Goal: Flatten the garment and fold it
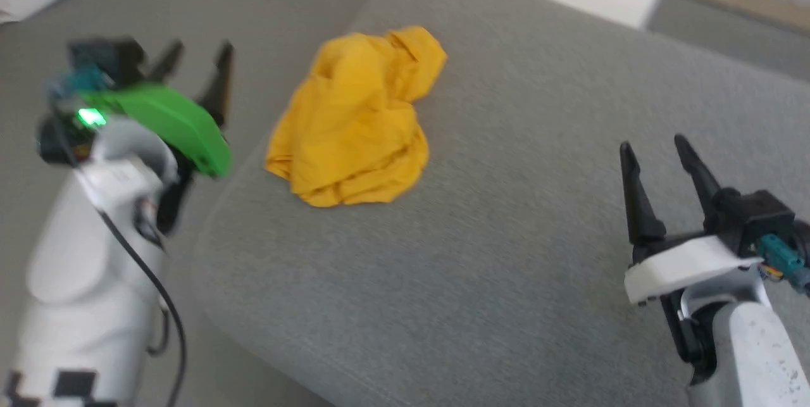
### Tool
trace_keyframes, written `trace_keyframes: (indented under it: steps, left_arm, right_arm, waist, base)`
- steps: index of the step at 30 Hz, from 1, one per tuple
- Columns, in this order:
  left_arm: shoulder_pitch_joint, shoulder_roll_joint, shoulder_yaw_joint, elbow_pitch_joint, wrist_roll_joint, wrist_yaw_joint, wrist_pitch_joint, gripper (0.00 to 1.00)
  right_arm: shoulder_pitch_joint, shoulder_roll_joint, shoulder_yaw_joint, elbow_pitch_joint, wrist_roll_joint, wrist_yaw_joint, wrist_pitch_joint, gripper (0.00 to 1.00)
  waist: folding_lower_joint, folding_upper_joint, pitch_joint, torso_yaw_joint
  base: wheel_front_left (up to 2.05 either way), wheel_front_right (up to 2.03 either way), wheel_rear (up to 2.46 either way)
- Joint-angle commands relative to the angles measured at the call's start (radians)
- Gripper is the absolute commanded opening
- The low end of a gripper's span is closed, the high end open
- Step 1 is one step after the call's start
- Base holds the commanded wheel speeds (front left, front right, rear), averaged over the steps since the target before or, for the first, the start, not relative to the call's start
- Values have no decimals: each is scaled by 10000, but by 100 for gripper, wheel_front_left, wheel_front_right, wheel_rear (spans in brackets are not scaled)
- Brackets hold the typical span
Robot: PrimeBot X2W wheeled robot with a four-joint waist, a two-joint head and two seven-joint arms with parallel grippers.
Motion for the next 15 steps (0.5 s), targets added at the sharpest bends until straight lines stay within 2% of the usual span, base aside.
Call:
trace_keyframes:
  steps: [1,5,9,12,15]
  left_arm:
    - [-471,166,62,106,-200,-111,237,100]
    - [-1315,664,173,484,-792,-286,1518,100]
    - [-1477,1029,387,611,-1617,-342,2963,100]
    - [-1132,1298,586,786,-2111,-59,4234,100]
    - [-475,1570,779,843,-2524,446,5507,100]
  right_arm:
    - [-285,-12,-11,-107,-91,-15,-6,100]
    - [-763,-12,59,-197,-85,-15,-126,100]
    - [-1142,-12,164,-185,138,-15,-349,100]
    - [-1300,-12,220,-8,359,-15,-579,100]
    - [-1357,-12,183,234,578,-15,-852,100]
  waist:
    - [-1,0,2228,-2015]
    - [-1,0,3107,-2757]
    - [-1,0,3691,-3402]
    - [-1,0,3852,-3842]
    - [-1,0,3865,-4241]
  base:
    - [0,0,0]
    - [0,0,0]
    - [0,0,0]
    - [0,0,0]
    - [0,0,0]
